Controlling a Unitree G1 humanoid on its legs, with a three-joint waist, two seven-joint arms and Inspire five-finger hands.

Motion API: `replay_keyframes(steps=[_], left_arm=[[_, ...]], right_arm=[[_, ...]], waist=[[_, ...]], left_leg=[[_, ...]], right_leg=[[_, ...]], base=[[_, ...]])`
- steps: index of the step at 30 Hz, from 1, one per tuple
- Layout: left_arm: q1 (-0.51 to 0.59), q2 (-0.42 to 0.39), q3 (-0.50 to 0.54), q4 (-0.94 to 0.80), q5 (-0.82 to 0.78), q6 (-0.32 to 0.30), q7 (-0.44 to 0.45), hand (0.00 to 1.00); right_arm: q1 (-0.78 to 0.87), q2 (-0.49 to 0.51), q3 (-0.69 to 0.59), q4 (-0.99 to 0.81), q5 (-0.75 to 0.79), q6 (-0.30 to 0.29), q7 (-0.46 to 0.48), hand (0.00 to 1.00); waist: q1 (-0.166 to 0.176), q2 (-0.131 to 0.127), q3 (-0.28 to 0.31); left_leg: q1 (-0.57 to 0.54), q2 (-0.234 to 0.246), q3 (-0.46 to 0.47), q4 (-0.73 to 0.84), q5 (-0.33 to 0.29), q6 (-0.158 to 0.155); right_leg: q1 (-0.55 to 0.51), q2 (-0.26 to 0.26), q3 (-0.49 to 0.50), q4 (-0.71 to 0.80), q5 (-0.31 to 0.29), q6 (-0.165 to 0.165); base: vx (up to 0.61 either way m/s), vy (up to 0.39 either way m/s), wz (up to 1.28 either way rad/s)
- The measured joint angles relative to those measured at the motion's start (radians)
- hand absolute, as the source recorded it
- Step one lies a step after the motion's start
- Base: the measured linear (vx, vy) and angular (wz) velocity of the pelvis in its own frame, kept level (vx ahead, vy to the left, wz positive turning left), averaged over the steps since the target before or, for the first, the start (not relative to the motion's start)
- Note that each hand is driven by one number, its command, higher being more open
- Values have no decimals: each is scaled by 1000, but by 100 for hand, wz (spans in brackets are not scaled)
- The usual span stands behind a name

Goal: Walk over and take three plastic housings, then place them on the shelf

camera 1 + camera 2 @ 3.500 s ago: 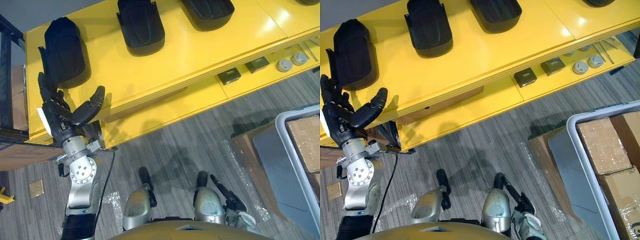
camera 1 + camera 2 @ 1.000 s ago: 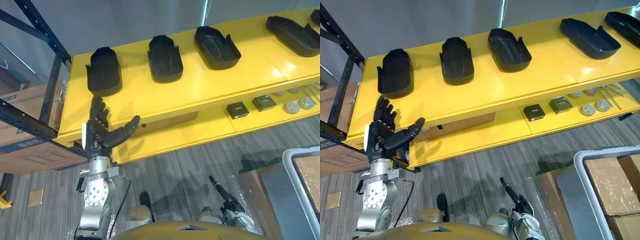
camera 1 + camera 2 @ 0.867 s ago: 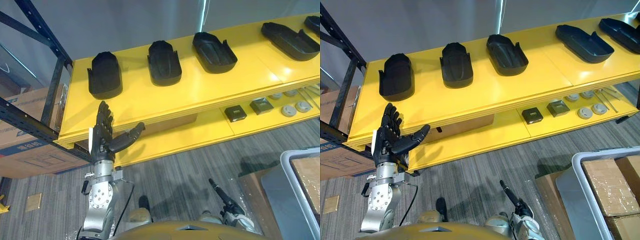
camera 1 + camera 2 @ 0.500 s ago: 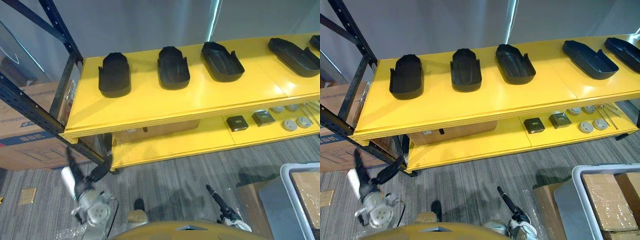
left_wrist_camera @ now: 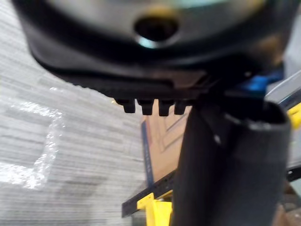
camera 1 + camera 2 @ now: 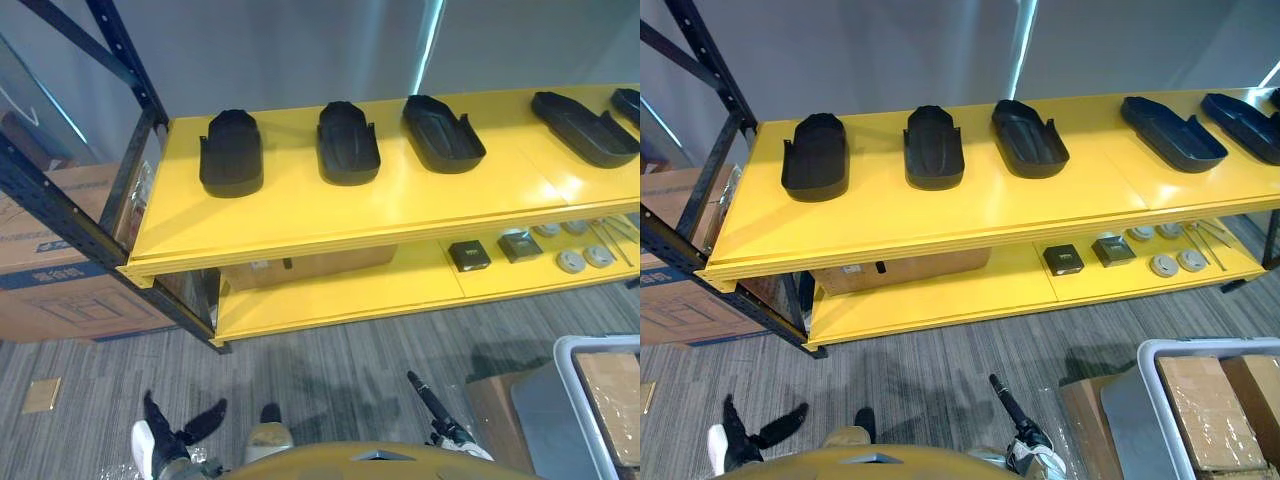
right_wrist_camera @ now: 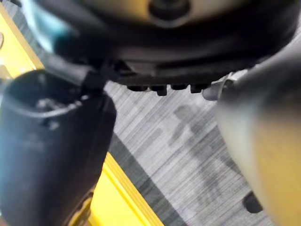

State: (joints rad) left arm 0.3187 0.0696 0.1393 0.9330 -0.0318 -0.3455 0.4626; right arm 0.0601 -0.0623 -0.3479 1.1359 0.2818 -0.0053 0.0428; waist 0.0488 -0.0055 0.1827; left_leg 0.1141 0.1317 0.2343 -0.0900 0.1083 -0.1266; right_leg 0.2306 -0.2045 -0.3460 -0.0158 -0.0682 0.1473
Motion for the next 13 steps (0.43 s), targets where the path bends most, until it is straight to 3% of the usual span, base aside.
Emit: replay_keyframes(steps=[7, 10, 13], left_arm=[[-46, 2, 75, 126, -350, 161, -319, 100], [-67, 20, 75, 154, -601, 331, -545, 100], [-79, 26, 76, 169, -642, 380, -617, 100]], right_arm=[[2, -1, -36, 10, 20, 20, 1, 100], [-1, -2, -37, 10, 19, 22, 15, 100], [-9, -2, -44, 11, 18, 34, 17, 100]], waist=[[-4, 0, 0], [-11, 1, -2], [-21, 1, -2]], left_leg=[[25, 3, 48, 0, -19, -7], [36, 3, 62, 0, -26, -11], [38, 3, 65, 0, -27, -13]], right_leg=[[-5, 0, 50, -3, 6, 9], [-3, 0, 63, -3, 7, 9], [-3, 0, 66, -4, 7, 9]], base=[[28, 0, -19], [34, -3, -13], [9, -2, -1]])
